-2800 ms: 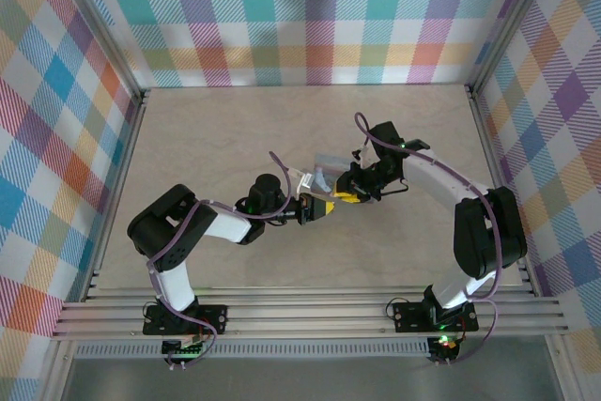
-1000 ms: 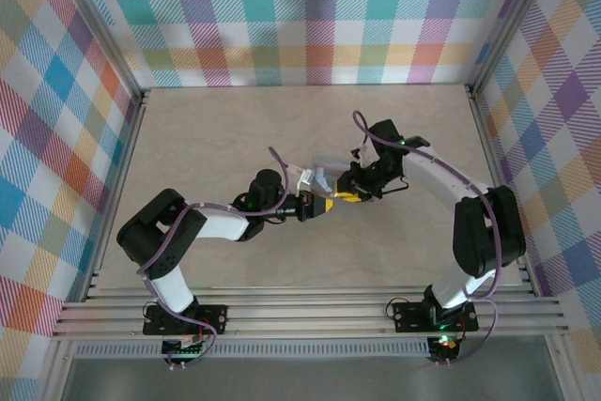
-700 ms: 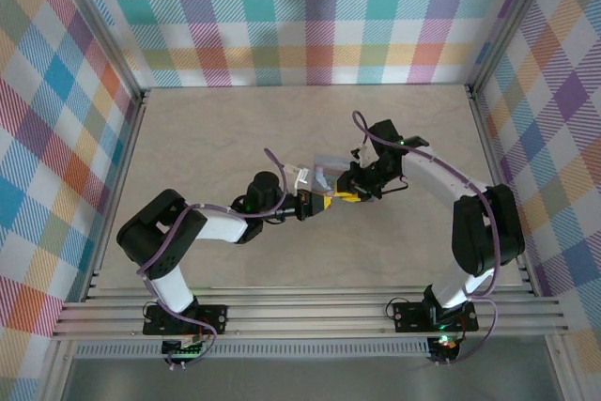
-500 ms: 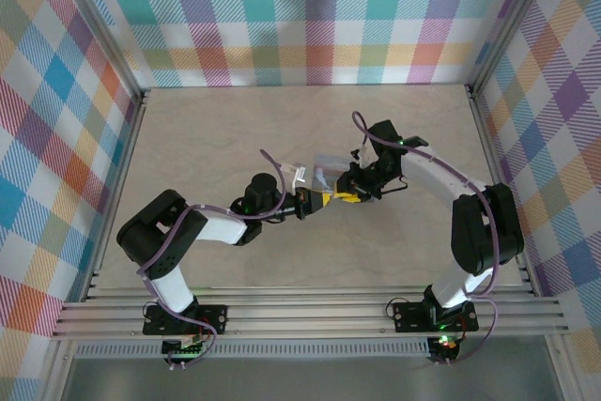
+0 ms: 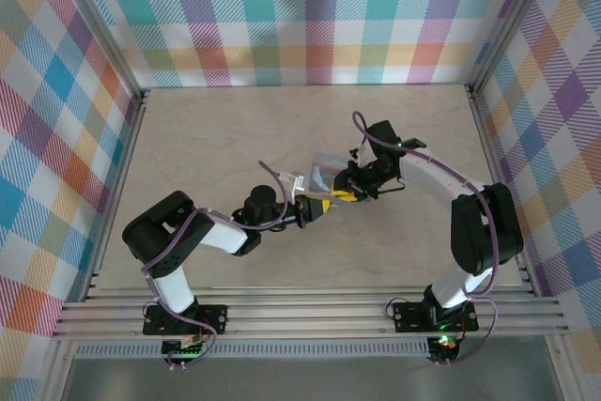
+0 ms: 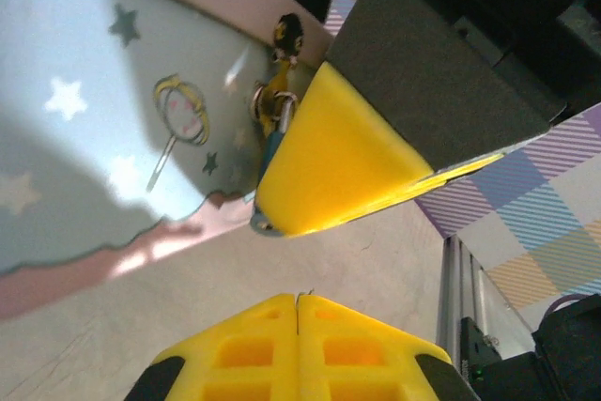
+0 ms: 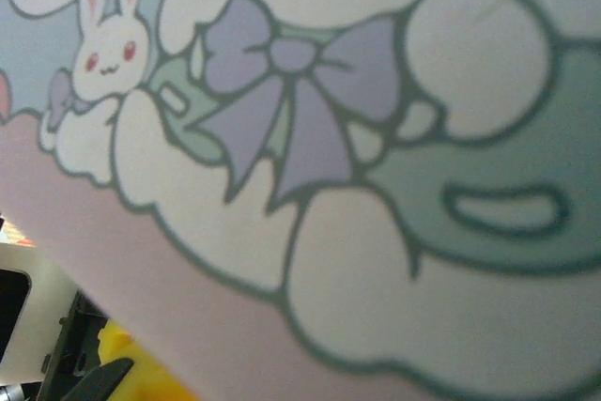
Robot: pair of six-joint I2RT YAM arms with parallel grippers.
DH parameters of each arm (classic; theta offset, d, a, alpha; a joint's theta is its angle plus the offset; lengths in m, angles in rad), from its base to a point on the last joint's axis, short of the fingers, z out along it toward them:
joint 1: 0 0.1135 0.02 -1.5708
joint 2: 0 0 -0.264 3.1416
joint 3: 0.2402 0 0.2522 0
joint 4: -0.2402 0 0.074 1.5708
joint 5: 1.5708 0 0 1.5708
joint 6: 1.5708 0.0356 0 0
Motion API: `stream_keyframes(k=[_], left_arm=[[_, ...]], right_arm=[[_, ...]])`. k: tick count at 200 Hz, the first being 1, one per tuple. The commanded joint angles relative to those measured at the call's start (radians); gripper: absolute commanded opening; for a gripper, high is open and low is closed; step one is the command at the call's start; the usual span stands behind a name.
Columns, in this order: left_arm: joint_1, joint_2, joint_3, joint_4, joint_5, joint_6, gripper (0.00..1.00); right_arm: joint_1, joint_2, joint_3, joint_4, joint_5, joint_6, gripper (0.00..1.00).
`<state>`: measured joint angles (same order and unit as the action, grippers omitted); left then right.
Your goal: Unlock a padlock with a key
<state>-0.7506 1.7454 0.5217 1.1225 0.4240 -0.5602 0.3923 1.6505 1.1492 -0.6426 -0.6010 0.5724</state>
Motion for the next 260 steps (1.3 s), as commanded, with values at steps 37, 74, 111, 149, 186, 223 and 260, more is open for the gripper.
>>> stream_keyframes(k=[37, 74, 111, 149, 186, 223, 260], left_arm=[[-0.004, -0.122, -0.096, -0.078, -0.062, 0.042, 0.0], [-0.005, -0.277, -0.118, -0.272, -0.11, 0.095, 0.0], [0.002, -0.461, -0.1, -0.532, -0.16, 0.162, 0.0], [0.014, -0.623, -0.07, -0.769, -0.2, 0.191, 0.0], [0.039, -0.74, -0.023, -0.906, -0.206, 0.131, 0.0], [0.057, -0.768, 0.012, -0.856, -0.132, -0.009, 0.0], [0.056, -0.76, 0.018, -0.664, -0.062, -0.156, 0.0]], right_arm=[[0.059, 0.063, -0.091, 0.154, 0.167, -0.02, 0.0], [0.105, 0.119, -0.147, 0.268, 0.196, 0.002, 0.06], [0.112, 0.162, -0.205, 0.372, 0.146, 0.044, 0.23], [0.115, 0.11, -0.229, 0.42, 0.087, 0.076, 0.52], [0.114, -0.083, -0.239, 0.375, 0.073, 0.085, 0.58], [0.114, -0.351, -0.273, 0.432, 0.059, 0.127, 0.6], [0.114, -0.522, -0.342, 0.643, -0.025, 0.252, 0.57]])
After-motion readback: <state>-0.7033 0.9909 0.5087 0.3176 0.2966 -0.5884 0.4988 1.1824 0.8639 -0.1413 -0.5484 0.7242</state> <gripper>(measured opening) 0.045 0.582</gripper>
